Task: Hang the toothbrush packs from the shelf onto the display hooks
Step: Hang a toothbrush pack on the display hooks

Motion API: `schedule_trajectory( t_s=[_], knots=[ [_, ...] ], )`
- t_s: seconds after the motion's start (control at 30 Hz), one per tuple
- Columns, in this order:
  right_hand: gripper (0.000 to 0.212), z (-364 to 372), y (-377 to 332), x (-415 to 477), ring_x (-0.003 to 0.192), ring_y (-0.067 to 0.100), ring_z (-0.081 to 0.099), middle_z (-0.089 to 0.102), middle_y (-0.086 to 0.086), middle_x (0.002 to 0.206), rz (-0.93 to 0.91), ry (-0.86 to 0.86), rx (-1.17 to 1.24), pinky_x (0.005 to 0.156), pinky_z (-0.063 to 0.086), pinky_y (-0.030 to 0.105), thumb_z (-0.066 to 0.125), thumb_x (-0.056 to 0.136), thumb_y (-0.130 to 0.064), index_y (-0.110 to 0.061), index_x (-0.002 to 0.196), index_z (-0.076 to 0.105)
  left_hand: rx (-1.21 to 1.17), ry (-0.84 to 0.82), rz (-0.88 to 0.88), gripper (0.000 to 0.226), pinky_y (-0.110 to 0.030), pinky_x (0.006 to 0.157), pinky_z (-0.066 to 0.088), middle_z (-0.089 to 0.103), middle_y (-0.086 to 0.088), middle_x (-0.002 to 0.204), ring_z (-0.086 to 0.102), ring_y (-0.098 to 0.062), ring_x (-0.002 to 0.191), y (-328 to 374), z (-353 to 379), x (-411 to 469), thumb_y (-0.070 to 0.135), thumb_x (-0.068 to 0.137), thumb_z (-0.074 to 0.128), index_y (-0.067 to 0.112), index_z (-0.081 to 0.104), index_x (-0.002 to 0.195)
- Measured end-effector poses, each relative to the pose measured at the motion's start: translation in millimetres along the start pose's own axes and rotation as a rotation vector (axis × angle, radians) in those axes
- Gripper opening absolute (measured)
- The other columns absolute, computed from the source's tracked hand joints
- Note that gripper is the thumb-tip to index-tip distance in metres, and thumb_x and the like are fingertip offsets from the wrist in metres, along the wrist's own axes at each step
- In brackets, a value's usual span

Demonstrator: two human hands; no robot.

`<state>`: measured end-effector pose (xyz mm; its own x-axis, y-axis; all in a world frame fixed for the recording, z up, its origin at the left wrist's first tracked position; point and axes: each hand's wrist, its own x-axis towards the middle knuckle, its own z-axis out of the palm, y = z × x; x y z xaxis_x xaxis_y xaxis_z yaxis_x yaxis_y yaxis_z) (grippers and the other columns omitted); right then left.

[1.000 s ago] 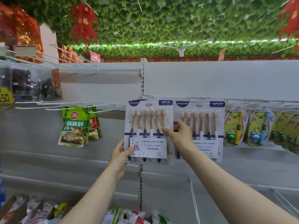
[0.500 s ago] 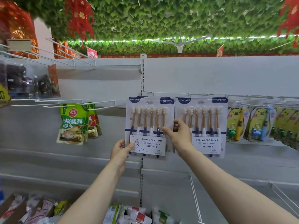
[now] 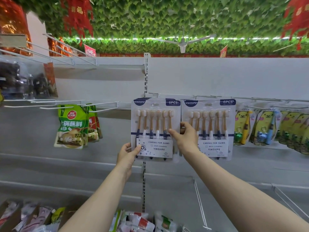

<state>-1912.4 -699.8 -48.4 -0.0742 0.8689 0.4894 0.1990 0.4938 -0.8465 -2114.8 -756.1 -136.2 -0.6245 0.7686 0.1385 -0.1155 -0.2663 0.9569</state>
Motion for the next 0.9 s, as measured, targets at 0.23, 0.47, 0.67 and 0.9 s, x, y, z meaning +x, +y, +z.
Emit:
schedule_trajectory(
  t_s=[0.23, 0.47, 0.67, 0.9],
  knots=[
    [0.034, 3, 2, 4, 0.089, 0.014, 0.059, 0.063, -0.005, 0.092, 0.015, 0.016, -0.023, 0.078, 0.043, 0.025, 0.079, 0.083, -0.029, -0.014, 0.109, 0.064, 0.088, 0.041, 0.073, 0.039, -0.039, 0.098, 0.05, 0.068, -0.008, 0.113, 0.064, -0.021, 0.103, 7, 2, -8, 0.014, 0.088, 0.073, 0.008, 0.056, 0.122],
    [0.04, 3, 3, 4, 0.097, 0.017, 0.061, 0.065, -0.003, 0.099, 0.037, 0.018, -0.034, 0.082, 0.047, 0.027, 0.079, 0.083, -0.033, -0.013, 0.114, 0.064, 0.149, 0.052, 0.056, 0.045, -0.044, 0.102, 0.049, 0.067, -0.006, 0.117, 0.063, -0.022, 0.108, 8, 0, -11, 0.02, 0.086, 0.076, 0.01, 0.055, 0.125],
    [0.039, 2, 2, 3, 0.097, 0.017, 0.062, 0.066, -0.002, 0.1, 0.04, 0.018, -0.044, 0.081, 0.047, 0.028, 0.079, 0.083, -0.033, -0.013, 0.114, 0.064, 0.162, 0.075, 0.049, 0.045, -0.044, 0.101, 0.049, 0.067, -0.006, 0.117, 0.063, -0.022, 0.107, 11, 1, -18, 0.023, 0.086, 0.076, 0.012, 0.056, 0.125],
    [0.039, -2, -3, -3, 0.094, 0.017, 0.061, 0.066, 0.001, 0.109, 0.071, -0.032, -0.064, 0.063, 0.047, 0.017, 0.074, 0.088, -0.033, -0.013, 0.118, 0.061, 0.212, 0.117, 0.036, 0.043, -0.034, 0.09, 0.045, 0.066, -0.006, 0.12, 0.061, -0.022, 0.107, 20, 4, -29, 0.023, 0.087, 0.075, 0.014, 0.055, 0.124]
  ],
)
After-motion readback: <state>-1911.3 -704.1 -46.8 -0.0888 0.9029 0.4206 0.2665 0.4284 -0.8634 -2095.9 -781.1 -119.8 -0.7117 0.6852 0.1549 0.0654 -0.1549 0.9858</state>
